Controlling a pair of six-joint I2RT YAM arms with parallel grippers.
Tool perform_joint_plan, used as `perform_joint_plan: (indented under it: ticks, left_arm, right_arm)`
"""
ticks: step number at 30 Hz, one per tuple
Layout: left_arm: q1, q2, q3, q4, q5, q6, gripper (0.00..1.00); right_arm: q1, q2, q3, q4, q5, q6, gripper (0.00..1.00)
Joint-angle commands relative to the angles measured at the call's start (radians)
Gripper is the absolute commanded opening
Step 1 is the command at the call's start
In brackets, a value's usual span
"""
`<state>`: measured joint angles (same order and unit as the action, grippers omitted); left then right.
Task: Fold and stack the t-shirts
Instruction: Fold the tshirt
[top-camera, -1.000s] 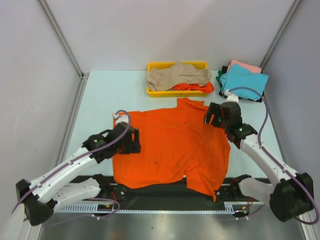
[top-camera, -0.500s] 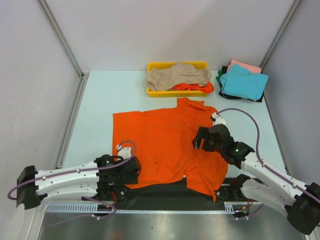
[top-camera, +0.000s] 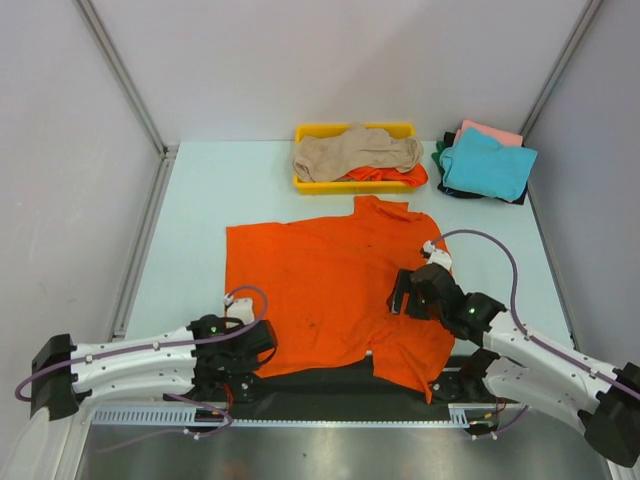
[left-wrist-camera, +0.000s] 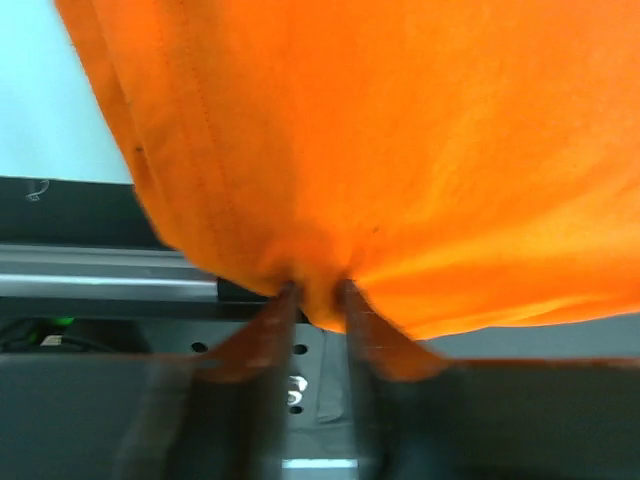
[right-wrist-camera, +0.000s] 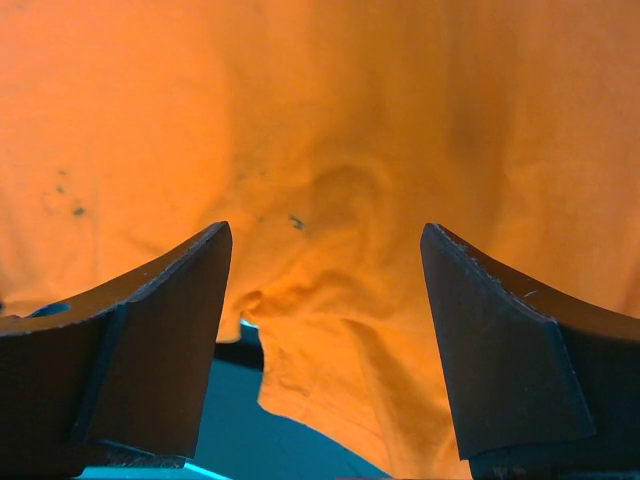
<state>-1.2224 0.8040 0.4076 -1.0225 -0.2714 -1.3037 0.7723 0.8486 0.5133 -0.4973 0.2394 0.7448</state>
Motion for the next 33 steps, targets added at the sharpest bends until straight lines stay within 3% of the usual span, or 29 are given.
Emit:
perform_joint_plan:
  ticks: [1,3,5,10,14,21,25,30,33]
  left_arm:
    - [-0.008,0.0,-0.049,0.085,0.006,-0.04,0.21]
    - [-0.005,-0.015,-0.027,0.071,-0.023,-0.035,0.05]
    - [-0.002,-0.017,-0.024,0.122,-0.029,-0.005,0.0]
    - [-0.002,0.011,0.03,0.113,-0.104,0.007,0.0]
    - [0.003,-0.011,0.025,0.14,-0.129,0.023,0.0]
    - [0.035,-0.055,-0.024,0.187,-0.123,0.067,0.0]
    - [0.04,-0.086,-0.05,0.213,-0.109,0.073,0.0]
    - [0.04,-0.12,-0.082,0.22,-0.103,0.067,0.0]
    - [0.04,-0.155,-0.096,0.21,-0.098,0.06,0.0]
  right_arm:
    - [0.019,-0.031,-0.004,-0.053,0.044,0.053,0.8]
    - [0.05,-0.034,0.002,-0.092,0.06,0.076,0.8]
    - [0.115,-0.029,0.008,-0.159,0.104,0.151,0.8]
    - [0.346,0.015,0.03,-0.335,0.228,0.417,0.8]
    - [0.563,0.066,0.083,-0.562,0.354,0.763,0.8]
    - [0.883,0.291,0.223,-0.875,0.324,1.102,0.77]
    - [0.962,0.391,0.317,-0.985,0.272,1.125,0.73]
    - [0.949,0.317,0.209,-0.827,0.207,1.076,0.61]
    - [0.935,0.297,0.169,-0.804,0.181,1.071,0.62]
